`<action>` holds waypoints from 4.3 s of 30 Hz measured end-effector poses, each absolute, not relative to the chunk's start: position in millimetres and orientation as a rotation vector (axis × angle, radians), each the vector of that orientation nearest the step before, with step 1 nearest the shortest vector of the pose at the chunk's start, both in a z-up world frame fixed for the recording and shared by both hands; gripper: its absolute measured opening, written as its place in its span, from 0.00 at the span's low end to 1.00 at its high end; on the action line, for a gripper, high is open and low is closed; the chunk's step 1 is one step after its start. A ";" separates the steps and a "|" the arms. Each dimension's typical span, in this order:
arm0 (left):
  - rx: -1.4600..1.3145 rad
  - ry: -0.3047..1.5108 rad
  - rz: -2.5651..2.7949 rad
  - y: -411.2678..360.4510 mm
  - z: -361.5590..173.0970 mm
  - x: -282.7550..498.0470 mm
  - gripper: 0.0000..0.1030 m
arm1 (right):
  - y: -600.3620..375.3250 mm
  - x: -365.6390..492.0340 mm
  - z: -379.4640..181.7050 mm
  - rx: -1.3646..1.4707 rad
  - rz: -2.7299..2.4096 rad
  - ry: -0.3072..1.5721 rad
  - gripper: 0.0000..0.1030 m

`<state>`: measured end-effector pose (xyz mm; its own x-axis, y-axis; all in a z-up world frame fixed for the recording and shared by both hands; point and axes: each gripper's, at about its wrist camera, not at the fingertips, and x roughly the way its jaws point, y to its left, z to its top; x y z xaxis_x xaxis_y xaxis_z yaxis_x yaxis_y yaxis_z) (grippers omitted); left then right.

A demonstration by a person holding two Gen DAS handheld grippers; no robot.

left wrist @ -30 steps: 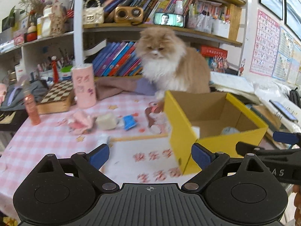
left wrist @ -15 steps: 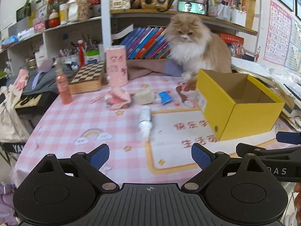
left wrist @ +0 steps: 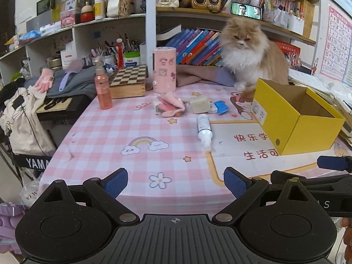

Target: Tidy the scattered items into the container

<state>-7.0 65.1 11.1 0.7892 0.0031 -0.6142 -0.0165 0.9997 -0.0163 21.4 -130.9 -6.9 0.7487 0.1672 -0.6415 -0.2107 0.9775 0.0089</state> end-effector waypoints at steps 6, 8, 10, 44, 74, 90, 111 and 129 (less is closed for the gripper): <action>-0.026 0.651 0.001 79.1 12.7 -4.3 0.93 | -117.4 23.9 -6.4 -0.069 0.227 0.698 0.94; -0.024 0.644 -0.001 82.2 13.8 -1.9 0.93 | -114.1 24.6 -5.5 -0.072 0.232 0.694 0.92; -0.026 0.645 -0.005 84.2 13.5 1.4 0.93 | -111.3 25.8 -5.2 -0.076 0.233 0.693 0.90; -0.004 0.678 -0.004 108.8 -0.8 141.5 0.89 | -74.8 167.0 -43.1 -0.062 0.302 0.822 0.62; -0.145 0.805 -0.081 91.0 -60.0 311.6 0.47 | -53.6 267.9 -81.1 -0.058 0.344 0.925 0.52; -0.141 0.842 0.006 82.0 -75.9 332.4 0.16 | -51.4 271.4 -84.9 -0.100 0.314 0.935 0.40; -0.009 0.732 -0.051 79.6 -35.7 263.6 0.09 | -67.1 246.1 -58.8 -0.066 0.330 0.906 0.30; 0.019 0.684 -0.087 82.6 -7.7 161.7 0.09 | -74.6 170.2 -34.4 -0.077 0.345 0.862 0.30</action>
